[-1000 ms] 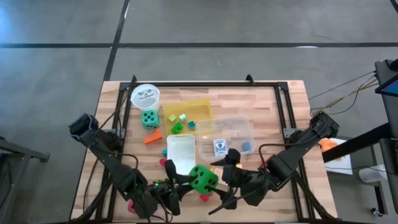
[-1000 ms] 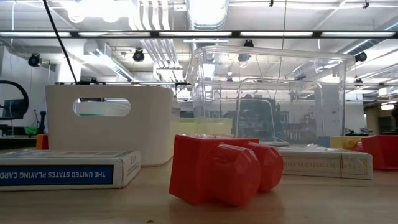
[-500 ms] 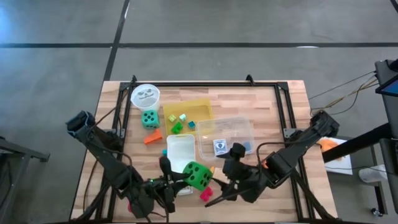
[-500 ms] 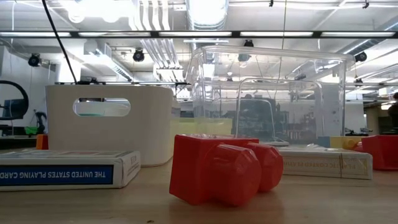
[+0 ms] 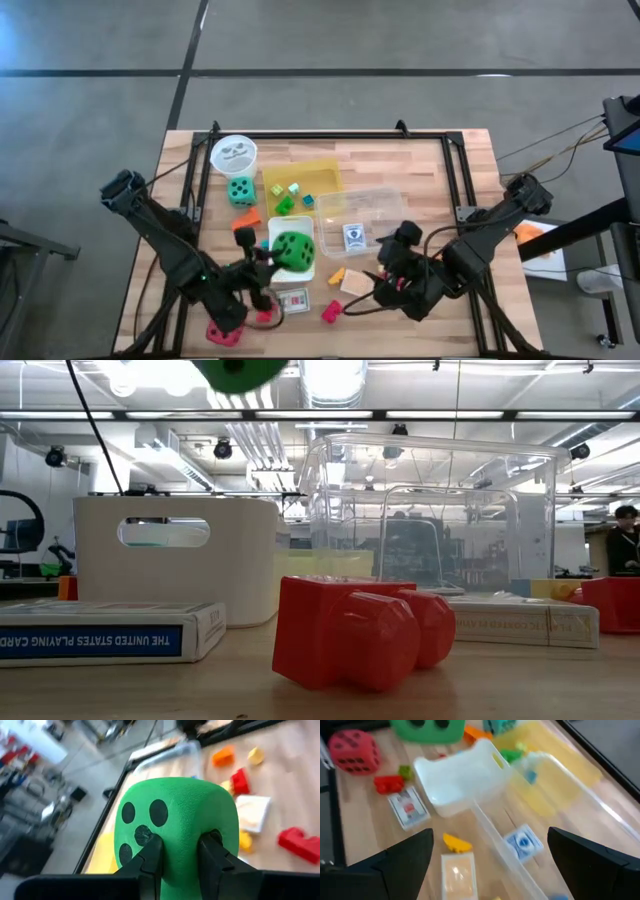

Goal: Pick & Place Toys
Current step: Put the green dice into the white bin

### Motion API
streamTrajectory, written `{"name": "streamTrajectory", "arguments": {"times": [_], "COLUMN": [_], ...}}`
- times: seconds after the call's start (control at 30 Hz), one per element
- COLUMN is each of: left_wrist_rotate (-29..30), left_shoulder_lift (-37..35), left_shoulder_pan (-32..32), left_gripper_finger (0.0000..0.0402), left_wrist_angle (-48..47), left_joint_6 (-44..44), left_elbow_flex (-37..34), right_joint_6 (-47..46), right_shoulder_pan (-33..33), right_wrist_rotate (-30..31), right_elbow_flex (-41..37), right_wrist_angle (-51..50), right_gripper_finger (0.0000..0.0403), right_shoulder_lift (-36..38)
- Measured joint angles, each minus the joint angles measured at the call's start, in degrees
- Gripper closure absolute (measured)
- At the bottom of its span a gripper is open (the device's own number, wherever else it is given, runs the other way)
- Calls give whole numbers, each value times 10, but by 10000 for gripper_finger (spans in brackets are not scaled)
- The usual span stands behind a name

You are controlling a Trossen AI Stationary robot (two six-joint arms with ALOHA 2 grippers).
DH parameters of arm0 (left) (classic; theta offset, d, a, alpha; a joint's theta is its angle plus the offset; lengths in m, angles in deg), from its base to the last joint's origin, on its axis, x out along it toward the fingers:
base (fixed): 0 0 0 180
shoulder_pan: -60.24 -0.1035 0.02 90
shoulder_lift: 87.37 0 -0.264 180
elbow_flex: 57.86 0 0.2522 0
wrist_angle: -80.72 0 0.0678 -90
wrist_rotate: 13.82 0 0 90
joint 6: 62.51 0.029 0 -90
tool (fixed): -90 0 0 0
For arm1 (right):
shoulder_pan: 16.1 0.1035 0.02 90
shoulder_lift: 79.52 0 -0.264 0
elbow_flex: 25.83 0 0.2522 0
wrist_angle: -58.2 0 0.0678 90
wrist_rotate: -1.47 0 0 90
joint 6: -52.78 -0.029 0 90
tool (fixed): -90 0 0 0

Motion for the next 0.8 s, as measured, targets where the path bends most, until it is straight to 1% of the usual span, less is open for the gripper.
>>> {"name": "streamTrajectory", "arguments": {"times": [0.1, 0.23, 0.3, 0.43, 0.57, 0.67, 0.8], "left_wrist_rotate": [-22, -88, -112, -163, -194, -209, -214], "left_shoulder_lift": [0, 0, 0, 0, 0, 0, 0], "left_shoulder_pan": [-26, -69, -91, -129, -151, -159, -161], "left_gripper_finger": [334, 334, 334, 334, 334, 334, 334], "left_wrist_angle": [-44, -60, -61, -61, -60, -59, -57], "left_joint_6": [-25, -28, -26, -21, -18, -7, -7], "left_elbow_flex": [0, -17, -33, -67, -86, -88, -88], "right_joint_6": [-48, -99, -107, -118, -127, -134, -119], "right_shoulder_pan": [14, 34, 41, 48, 49, 49, 49], "right_wrist_rotate": [-2, 0, 0, 2, 2, 7, 20], "right_elbow_flex": [0, -5, -17, -54, -98, -140, -207], "right_wrist_angle": [-64, -136, -150, -152, -149, -119, -61], "right_gripper_finger": [22, 22, 22, 22, 22, 22, 22], "right_shoulder_lift": [4, 8, 15, 42, 86, 129, 181]}}
